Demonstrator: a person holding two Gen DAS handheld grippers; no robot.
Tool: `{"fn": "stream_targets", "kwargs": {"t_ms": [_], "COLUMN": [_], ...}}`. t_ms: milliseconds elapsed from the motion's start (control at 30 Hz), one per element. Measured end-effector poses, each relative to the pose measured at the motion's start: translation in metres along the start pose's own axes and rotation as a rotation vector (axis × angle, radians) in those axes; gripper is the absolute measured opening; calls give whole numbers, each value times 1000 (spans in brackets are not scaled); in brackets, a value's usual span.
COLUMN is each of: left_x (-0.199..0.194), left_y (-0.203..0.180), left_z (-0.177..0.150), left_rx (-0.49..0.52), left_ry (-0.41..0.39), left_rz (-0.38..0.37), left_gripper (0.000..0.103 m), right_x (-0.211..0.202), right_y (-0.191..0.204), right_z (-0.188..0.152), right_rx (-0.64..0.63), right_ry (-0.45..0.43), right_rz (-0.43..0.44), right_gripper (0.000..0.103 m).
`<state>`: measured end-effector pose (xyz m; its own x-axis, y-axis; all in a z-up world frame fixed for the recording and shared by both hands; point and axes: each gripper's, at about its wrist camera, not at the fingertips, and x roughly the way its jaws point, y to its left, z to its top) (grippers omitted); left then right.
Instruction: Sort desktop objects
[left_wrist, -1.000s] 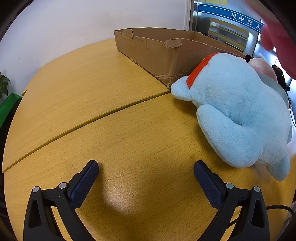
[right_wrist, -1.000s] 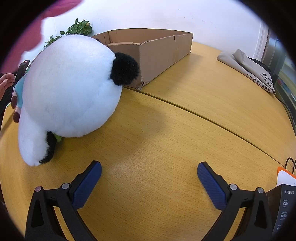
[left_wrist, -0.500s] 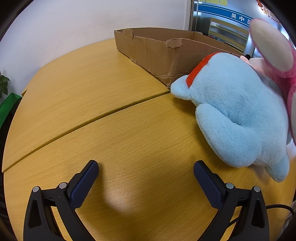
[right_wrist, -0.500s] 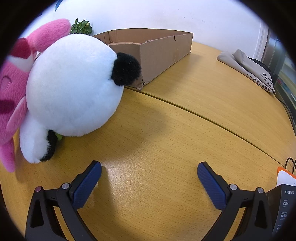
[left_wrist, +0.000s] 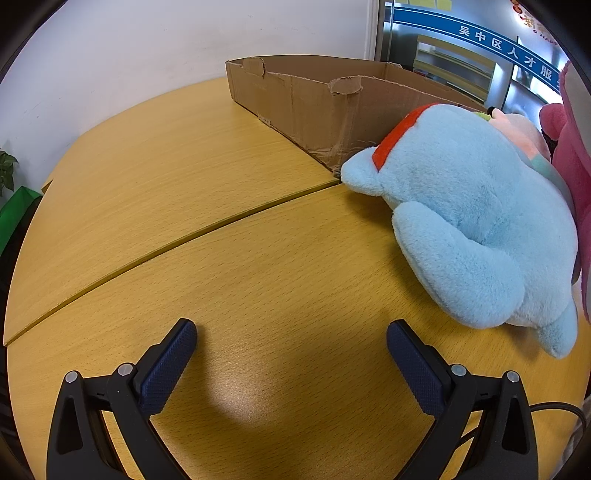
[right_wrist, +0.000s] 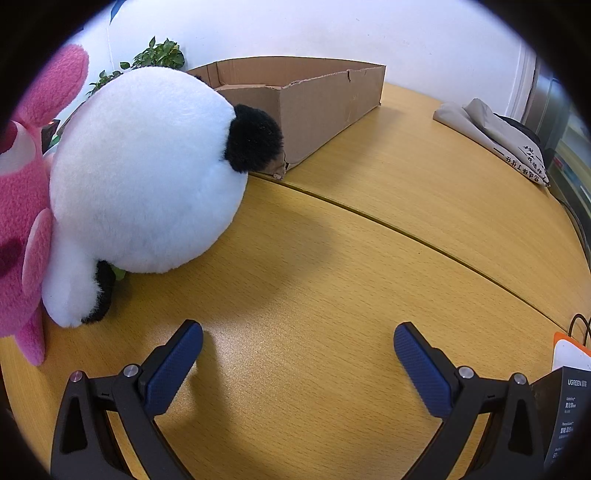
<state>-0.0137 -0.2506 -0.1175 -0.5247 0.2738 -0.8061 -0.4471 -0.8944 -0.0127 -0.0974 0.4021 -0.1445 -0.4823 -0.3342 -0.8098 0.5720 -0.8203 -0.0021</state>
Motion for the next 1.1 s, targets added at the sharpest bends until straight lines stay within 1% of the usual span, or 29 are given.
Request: {"fn": "stream_targets", "kwargs": {"t_ms": [233,400,567,667,733,767,800,867,933,967,1033,1100], "left_x": [-1,4,0,-9,-25,-41,-58,-103,-147,-165,-183,-188], "left_y": [-2,-1,-2,-9,-11,-15,-20,-40,-73,-94,-132,-174], "left_z": [-5,-2,-6,-15,-23,-28,-33,-39,-41,-41,-34,-24], "left_rx": [-4,-13,-32,-66,-110,-141,-172,-214,-236,-235,-240,-246], "left_ry": [-1,-1,10,42,29,-2,-35,-132,-235,-272,-296,-290], "left_rz": [4,11,19,40,7,16,27,88,133,161,240,331], "left_gripper": [103,103,103,103,103,103,103,103,103,103,103,103], "right_x": [-1,-1,-4,-11,-26,-40,-56,-88,-120,-135,-158,-179], "right_y": [0,2,12,18,25,30,35,48,68,79,105,137], "right_z": [0,0,-1,-7,-17,-25,-32,-44,-52,-55,-54,-50], "right_rx": [1,11,106,116,153,192,234,306,347,354,337,310], "right_ry": [1,1,1,25,-6,-43,-81,-152,-203,-223,-258,-311], "right_rz": [0,-10,-85,-93,-143,-167,-166,-156,-142,-136,-134,-137], "right_gripper": [103,103,103,103,102,102,102,102,102,102,102,102]}}
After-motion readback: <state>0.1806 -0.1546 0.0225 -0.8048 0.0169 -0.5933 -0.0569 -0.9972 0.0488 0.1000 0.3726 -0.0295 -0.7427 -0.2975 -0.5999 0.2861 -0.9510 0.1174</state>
